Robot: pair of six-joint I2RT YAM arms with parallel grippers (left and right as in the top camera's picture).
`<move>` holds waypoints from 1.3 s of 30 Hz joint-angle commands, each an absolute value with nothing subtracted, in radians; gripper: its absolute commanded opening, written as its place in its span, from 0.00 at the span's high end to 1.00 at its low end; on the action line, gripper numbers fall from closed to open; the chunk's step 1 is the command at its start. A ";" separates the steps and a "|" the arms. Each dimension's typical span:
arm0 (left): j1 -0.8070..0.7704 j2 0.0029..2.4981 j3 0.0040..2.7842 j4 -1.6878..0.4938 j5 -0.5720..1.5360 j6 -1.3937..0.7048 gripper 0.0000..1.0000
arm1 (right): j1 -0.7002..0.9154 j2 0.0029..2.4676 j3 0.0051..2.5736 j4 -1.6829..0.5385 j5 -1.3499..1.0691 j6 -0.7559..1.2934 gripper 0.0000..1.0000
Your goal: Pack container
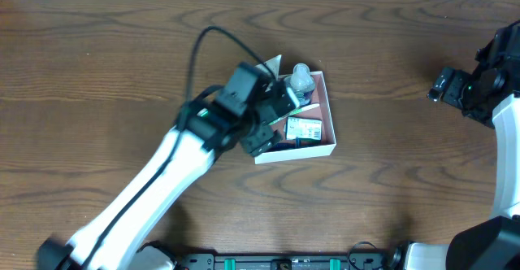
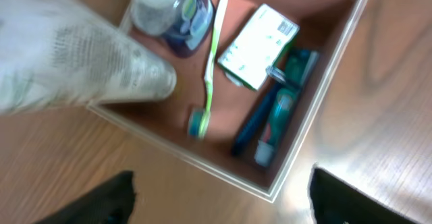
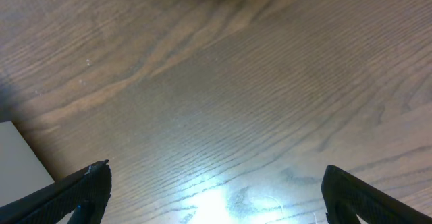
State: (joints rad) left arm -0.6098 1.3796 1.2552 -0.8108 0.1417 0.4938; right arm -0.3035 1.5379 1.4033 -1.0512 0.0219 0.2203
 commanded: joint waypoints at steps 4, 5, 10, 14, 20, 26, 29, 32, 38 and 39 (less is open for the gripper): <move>-0.610 1.159 1.259 -0.927 0.133 0.445 0.02 | -0.307 1.540 1.406 -1.051 0.022 0.231 0.01; -0.610 1.132 1.259 -0.949 0.132 0.443 0.02 | -0.307 1.540 1.406 -1.051 0.022 0.231 0.01; -0.610 0.987 1.259 -1.106 0.099 0.416 0.02 | -0.307 1.540 1.406 -1.051 0.022 0.231 0.01; -0.610 0.868 1.259 -1.172 0.099 0.325 0.02 | -0.307 1.540 1.406 -1.051 0.022 0.231 0.01; -0.610 0.735 1.259 -1.217 0.150 0.139 0.02 | -0.307 1.540 1.406 -1.051 0.022 0.231 0.01; -0.610 0.689 1.259 -1.277 0.149 0.125 0.02 | -0.307 1.540 1.406 -1.051 0.022 0.231 0.01; -0.610 0.691 1.259 -1.324 0.149 0.116 0.02 | -0.307 1.540 1.406 -1.051 0.022 0.231 0.01; -0.610 0.691 1.258 -1.339 0.149 0.084 0.02 | -0.307 1.540 1.406 -1.052 0.022 0.231 0.01; -0.610 0.689 1.208 -1.302 0.149 0.023 0.02 | -0.307 1.540 1.406 -1.051 0.022 0.231 0.01; -0.607 0.689 1.189 -1.279 0.149 0.023 0.02 | -0.307 1.540 1.406 -1.051 0.022 0.231 0.01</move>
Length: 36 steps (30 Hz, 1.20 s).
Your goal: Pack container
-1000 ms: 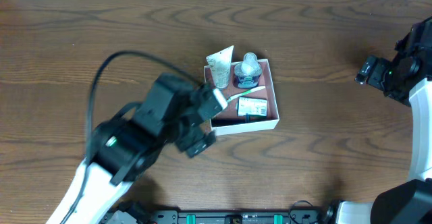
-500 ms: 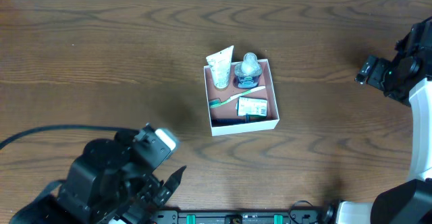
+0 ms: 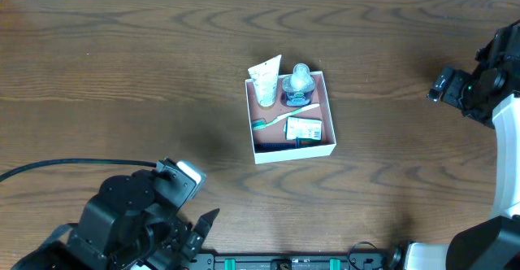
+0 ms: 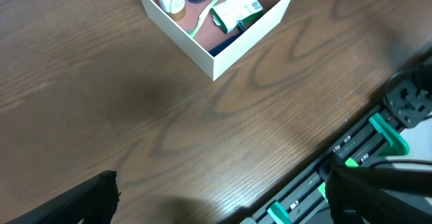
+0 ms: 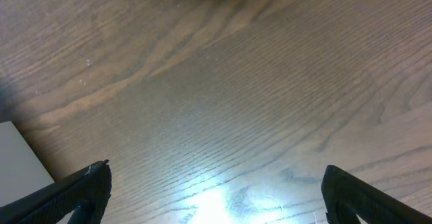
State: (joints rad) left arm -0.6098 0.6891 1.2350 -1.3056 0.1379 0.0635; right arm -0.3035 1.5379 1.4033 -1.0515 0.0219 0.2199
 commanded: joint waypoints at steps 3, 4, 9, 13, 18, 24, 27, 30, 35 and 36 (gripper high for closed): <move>-0.551 0.662 1.109 -1.186 0.149 0.024 0.02 | -0.307 1.540 1.406 -1.052 0.022 0.231 0.01; -0.530 0.646 1.075 -1.149 0.149 0.025 0.02 | -0.307 1.540 1.406 -1.051 0.022 0.231 0.01; -0.379 0.525 0.854 -0.889 0.148 0.025 0.02 | -0.307 1.540 1.406 -1.051 0.022 0.231 0.01; -0.290 0.403 0.684 -0.679 0.149 0.025 0.02 | -0.307 1.540 1.406 -1.051 0.022 0.231 0.01; -0.237 0.264 0.536 -0.465 0.149 0.024 0.02 | -0.307 1.540 1.406 -1.051 0.022 0.231 0.01; -0.191 0.177 0.415 -0.252 0.149 0.024 0.02 | -0.307 1.540 1.406 -1.052 0.022 0.231 0.01; -0.154 0.147 0.371 -0.192 0.175 0.021 0.02 | -0.307 1.540 1.406 -1.052 0.022 0.231 0.01; -0.112 0.112 0.329 -0.135 0.215 0.021 0.02 | -0.307 1.540 1.406 -1.051 0.022 0.231 0.01; -0.061 0.040 0.250 -0.046 0.255 0.020 0.02 | -0.307 1.540 1.406 -1.051 0.022 0.231 0.01; -0.056 0.030 0.241 -0.039 0.255 0.020 0.02 | -0.307 1.540 1.406 -1.051 0.022 0.231 0.01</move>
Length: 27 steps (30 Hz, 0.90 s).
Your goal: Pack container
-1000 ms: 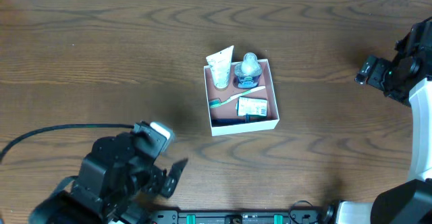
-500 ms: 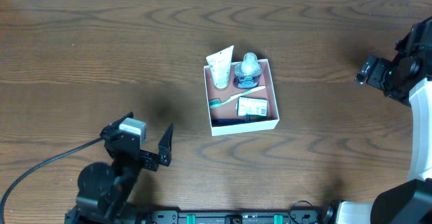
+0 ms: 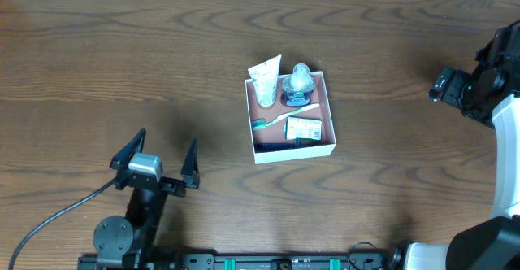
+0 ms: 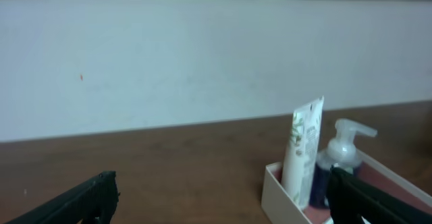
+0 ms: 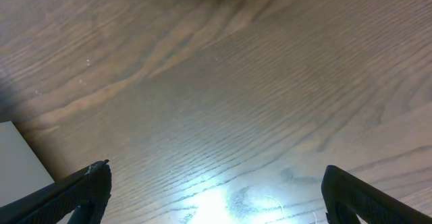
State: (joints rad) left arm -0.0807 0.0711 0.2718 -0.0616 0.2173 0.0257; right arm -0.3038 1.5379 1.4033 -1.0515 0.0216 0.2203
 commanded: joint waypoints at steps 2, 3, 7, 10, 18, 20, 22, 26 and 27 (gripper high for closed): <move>-0.048 0.005 0.221 -0.035 0.255 0.021 0.02 | -0.307 1.540 1.406 -1.051 0.022 0.231 0.01; -0.045 0.001 0.214 -0.030 0.254 0.021 0.02 | -0.307 1.540 1.406 -1.051 0.022 0.231 0.01; -0.041 0.002 0.194 -0.027 0.254 0.021 0.02 | -0.307 1.540 1.406 -1.052 0.022 0.231 0.01; -0.041 0.002 0.172 -0.019 0.255 0.020 0.02 | -0.307 1.540 1.406 -1.051 0.022 0.231 0.01; -0.041 0.002 0.059 0.033 0.255 -0.014 0.02 | -0.307 1.540 1.406 -1.051 0.022 0.231 0.01; -0.041 0.002 0.037 0.060 0.255 -0.016 0.02 | -0.307 1.540 1.406 -1.051 0.022 0.231 0.01; -0.041 0.002 0.015 0.078 0.255 -0.018 0.02 | -0.307 1.540 1.406 -1.051 0.022 0.231 0.01; -0.041 0.001 0.004 0.033 0.249 -0.017 0.02 | -0.307 1.540 1.406 -1.051 0.022 0.231 0.01; -0.040 0.001 0.004 0.021 0.244 -0.017 0.02 | -0.307 1.540 1.406 -1.051 0.022 0.231 0.01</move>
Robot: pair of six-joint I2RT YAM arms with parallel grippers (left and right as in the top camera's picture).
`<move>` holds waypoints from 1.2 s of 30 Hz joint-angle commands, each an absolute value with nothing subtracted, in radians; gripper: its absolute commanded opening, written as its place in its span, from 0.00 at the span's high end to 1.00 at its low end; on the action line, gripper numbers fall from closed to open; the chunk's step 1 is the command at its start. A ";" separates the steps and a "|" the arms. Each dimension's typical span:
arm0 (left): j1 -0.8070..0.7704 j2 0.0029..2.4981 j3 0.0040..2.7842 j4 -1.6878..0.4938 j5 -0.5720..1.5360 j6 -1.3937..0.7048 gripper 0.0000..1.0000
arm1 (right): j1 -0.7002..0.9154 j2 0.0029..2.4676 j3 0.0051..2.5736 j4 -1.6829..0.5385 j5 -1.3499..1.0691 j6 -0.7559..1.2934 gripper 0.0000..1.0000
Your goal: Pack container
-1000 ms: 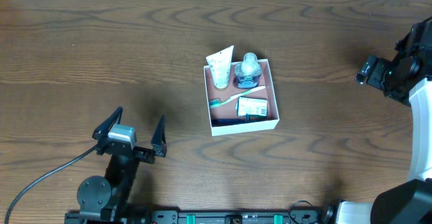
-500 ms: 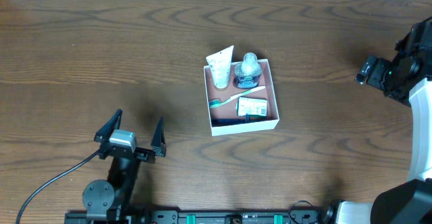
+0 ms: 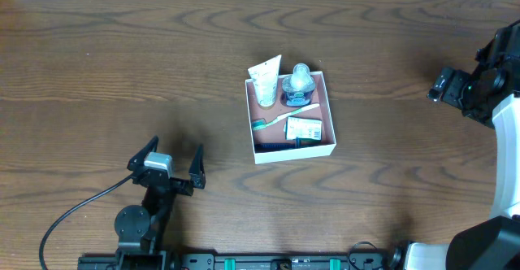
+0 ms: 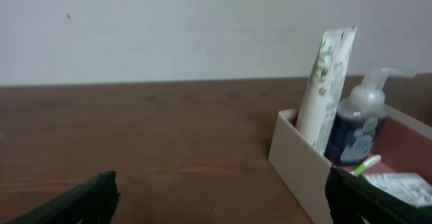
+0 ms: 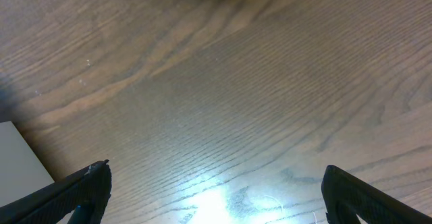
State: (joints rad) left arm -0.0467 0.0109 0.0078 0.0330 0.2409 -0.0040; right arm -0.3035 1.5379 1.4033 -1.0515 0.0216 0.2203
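The white box (image 3: 294,153) with a reddish floor sits mid-table. It holds a white tube (image 3: 265,81) leaning in its back left corner, a pump bottle (image 3: 299,83), a green toothbrush (image 3: 284,118), a small carton (image 3: 304,128) and a dark tube (image 3: 276,145). My left gripper (image 3: 172,159) is open and empty, low near the front edge, left of the box. In the left wrist view the gripper (image 4: 219,197) faces the box wall (image 4: 297,163), the tube (image 4: 327,82) and the bottle (image 4: 361,126). My right gripper (image 5: 216,197) is open over bare wood, far right (image 3: 443,87).
A pale wall (image 4: 169,28) runs behind the table's far edge. A black cable (image 3: 77,209) trails from the left arm's base at the front edge. A pale flat corner (image 5: 20,160) shows at the left of the right wrist view.
My left gripper has shifted a little to the right and nearer the box, which now looks larger in its wrist view. It stays open. The right arm has not moved.
My left gripper was open directly over the box, beside the white tube in the back left corner. Then the arm was back at the front left, the tube left leaning in the box. Then it sat folded low at the front edge, facing the box, as now.
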 commanded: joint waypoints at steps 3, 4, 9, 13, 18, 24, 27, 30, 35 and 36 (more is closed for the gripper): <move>-0.040 0.001 0.004 -0.027 0.242 -0.017 0.02 | -0.307 1.540 1.406 -1.051 0.022 0.231 0.01; -0.040 0.001 0.004 -0.044 0.242 -0.017 0.02 | -0.307 1.540 1.406 -1.051 0.022 0.231 0.01; -0.041 0.001 0.004 -0.052 0.244 -0.021 0.02 | -0.307 1.540 1.406 -1.051 0.022 0.231 0.01; -0.040 0.002 0.004 -0.051 0.243 -0.021 0.02 | -0.307 1.540 1.406 -1.051 0.022 0.231 0.01; -0.040 0.004 0.004 -0.051 0.243 -0.021 0.02 | -0.307 1.540 1.406 -1.051 0.022 0.231 0.01; -0.040 0.004 0.004 -0.051 0.243 -0.021 0.02 | -0.307 1.540 1.406 -1.051 0.022 0.231 0.01; -0.040 0.004 0.004 -0.051 0.243 -0.021 0.02 | -0.307 1.540 1.406 -1.051 0.022 0.231 0.01; -0.040 0.004 0.004 -0.051 0.243 -0.021 0.02 | -0.307 1.540 1.406 -1.051 0.022 0.231 0.01; -0.040 0.004 0.004 -0.051 0.243 -0.021 0.02 | -0.307 1.540 1.406 -1.051 0.022 0.231 0.01; -0.040 0.004 0.004 -0.051 0.243 -0.021 0.02 | -0.307 1.540 1.406 -1.051 0.022 0.231 0.01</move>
State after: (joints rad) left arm -0.0463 0.0105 0.0151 -0.0032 0.2321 -0.0048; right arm -0.3035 1.5379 1.4033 -1.0512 0.0216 0.2203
